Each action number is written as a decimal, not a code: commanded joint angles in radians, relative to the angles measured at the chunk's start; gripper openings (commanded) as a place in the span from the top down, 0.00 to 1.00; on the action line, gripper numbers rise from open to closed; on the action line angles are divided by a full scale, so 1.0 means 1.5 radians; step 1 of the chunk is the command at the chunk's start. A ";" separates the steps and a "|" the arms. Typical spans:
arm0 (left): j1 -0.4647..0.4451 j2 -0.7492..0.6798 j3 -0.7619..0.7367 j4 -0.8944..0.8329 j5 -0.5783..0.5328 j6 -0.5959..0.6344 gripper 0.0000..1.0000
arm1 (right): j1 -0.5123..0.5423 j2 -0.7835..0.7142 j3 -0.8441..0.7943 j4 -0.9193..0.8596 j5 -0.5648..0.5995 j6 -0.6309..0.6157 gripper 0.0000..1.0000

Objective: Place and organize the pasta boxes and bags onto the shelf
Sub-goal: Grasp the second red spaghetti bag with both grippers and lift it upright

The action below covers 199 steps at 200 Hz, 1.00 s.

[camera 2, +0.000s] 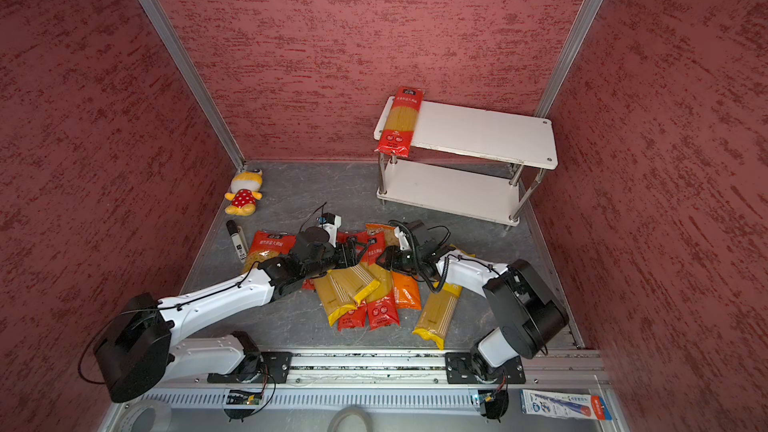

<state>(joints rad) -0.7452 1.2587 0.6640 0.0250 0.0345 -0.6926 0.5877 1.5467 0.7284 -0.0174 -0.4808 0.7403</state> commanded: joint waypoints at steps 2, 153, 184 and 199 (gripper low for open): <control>0.002 -0.004 -0.002 0.014 -0.001 -0.008 0.26 | 0.007 0.003 -0.003 0.066 -0.060 0.003 0.47; 0.085 -0.107 -0.032 0.121 0.112 0.025 0.26 | -0.036 -0.194 -0.034 0.062 -0.013 -0.118 0.89; 0.129 -0.125 -0.033 0.154 0.189 0.036 0.27 | -0.037 -0.259 -0.023 0.053 0.016 -0.174 0.90; 0.142 -0.130 -0.037 0.181 0.220 0.034 0.26 | -0.037 -0.276 -0.019 0.066 0.011 -0.202 0.91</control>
<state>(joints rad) -0.5610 1.0821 0.6228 0.2043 0.2447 -0.6647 0.5346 1.1931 0.6537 -0.0124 -0.4618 0.5297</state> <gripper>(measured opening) 0.734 0.142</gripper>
